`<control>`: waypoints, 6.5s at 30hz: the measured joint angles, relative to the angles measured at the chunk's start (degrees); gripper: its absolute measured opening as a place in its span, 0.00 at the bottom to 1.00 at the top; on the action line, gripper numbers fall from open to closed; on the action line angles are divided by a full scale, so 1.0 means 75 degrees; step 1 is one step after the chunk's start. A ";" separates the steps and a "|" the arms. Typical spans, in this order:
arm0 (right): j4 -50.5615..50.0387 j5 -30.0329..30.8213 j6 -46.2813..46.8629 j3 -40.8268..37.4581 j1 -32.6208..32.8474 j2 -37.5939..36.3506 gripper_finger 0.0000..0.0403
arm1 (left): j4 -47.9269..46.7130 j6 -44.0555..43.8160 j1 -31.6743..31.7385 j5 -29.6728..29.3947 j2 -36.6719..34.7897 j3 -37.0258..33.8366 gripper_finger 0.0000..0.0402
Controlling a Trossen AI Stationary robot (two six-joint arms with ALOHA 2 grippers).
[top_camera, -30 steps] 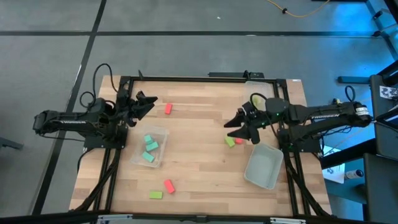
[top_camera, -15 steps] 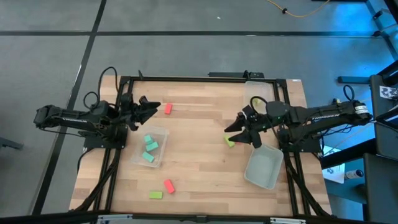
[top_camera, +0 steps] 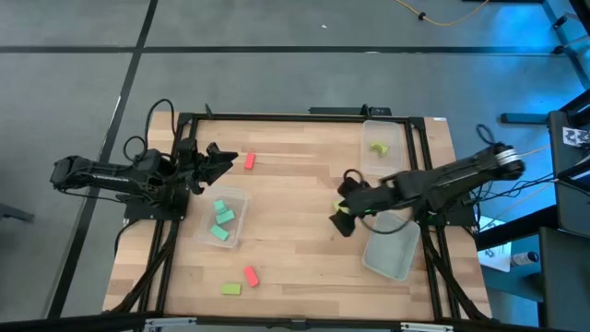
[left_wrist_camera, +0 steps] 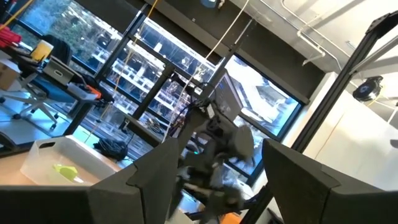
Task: Sort & place blocks by color
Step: Put the top green block into the right transparent bin, then put the green block into the right transparent bin
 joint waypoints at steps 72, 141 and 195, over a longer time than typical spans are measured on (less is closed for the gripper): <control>0.8892 0.0888 -0.2819 -0.1884 -0.0911 0.0394 0.34 | -0.0802 0.2091 -0.0248 0.0306 0.3796 0.1609 0.56; -0.0831 -0.0146 -0.3805 -0.1857 -0.7768 0.1168 0.65 | -0.2020 0.2935 -0.0009 -0.1346 0.1116 0.2005 0.56; 0.6357 -0.2091 -0.5223 -0.1849 -0.1278 -0.2858 0.66 | -0.2477 0.1546 -0.1070 0.0199 0.1335 0.2033 0.56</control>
